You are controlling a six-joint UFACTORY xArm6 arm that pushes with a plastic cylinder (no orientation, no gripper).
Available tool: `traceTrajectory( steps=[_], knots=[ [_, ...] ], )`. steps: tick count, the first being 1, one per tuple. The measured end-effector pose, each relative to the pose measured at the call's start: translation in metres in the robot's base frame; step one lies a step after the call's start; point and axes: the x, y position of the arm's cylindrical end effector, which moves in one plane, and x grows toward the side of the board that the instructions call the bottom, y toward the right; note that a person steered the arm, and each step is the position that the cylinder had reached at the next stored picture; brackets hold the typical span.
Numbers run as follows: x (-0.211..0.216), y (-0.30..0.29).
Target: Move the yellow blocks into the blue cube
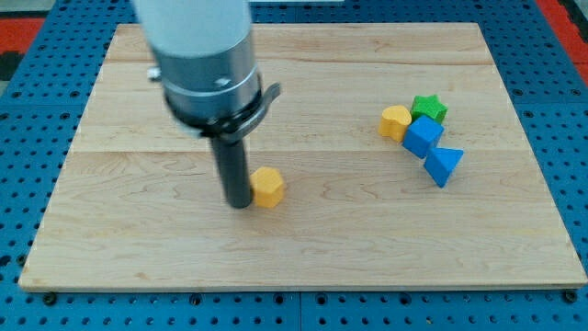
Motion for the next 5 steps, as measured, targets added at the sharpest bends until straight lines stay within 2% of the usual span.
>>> traceTrajectory(
  steps=[1,2,3,4,5],
  knots=[
    [-0.024,0.076],
    [-0.069,0.112],
    [-0.051,0.067],
    [-0.062,0.041],
    [-0.097,0.076]
  ],
)
